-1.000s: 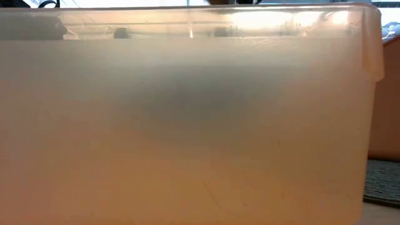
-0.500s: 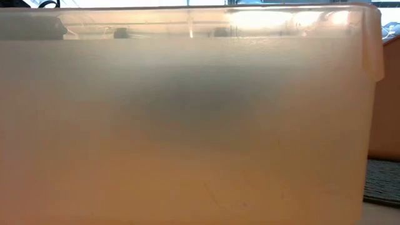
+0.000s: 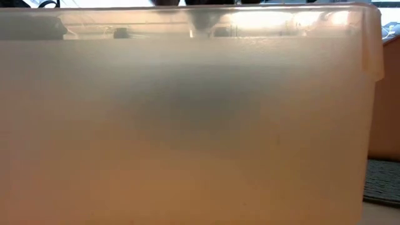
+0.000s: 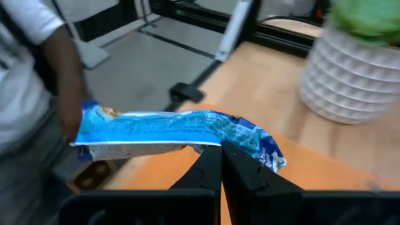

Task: Pick and place Granola Bars by type
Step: Put the right blue granola bar into the left orange bin

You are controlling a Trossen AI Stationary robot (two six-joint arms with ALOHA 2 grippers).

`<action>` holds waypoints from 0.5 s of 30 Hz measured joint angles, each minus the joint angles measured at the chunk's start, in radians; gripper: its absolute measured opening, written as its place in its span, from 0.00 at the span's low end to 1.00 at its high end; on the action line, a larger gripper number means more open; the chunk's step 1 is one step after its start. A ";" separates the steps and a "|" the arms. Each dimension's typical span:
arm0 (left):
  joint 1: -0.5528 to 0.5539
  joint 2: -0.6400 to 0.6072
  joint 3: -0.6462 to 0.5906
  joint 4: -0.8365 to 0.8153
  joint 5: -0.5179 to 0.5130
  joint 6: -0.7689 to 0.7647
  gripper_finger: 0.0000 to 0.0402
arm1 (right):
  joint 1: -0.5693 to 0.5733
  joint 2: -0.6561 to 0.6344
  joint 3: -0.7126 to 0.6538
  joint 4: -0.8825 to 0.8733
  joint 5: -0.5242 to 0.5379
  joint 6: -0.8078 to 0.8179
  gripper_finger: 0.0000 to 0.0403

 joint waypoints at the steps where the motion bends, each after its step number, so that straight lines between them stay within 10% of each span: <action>1: 0.000 0.000 0.000 0.000 0.000 0.000 0.18 | -0.014 -0.001 0.000 -0.003 0.000 -0.001 0.00; 15: 0.000 0.000 0.000 0.000 0.000 0.000 0.18 | -0.101 0.000 0.000 -0.087 0.004 0.003 0.00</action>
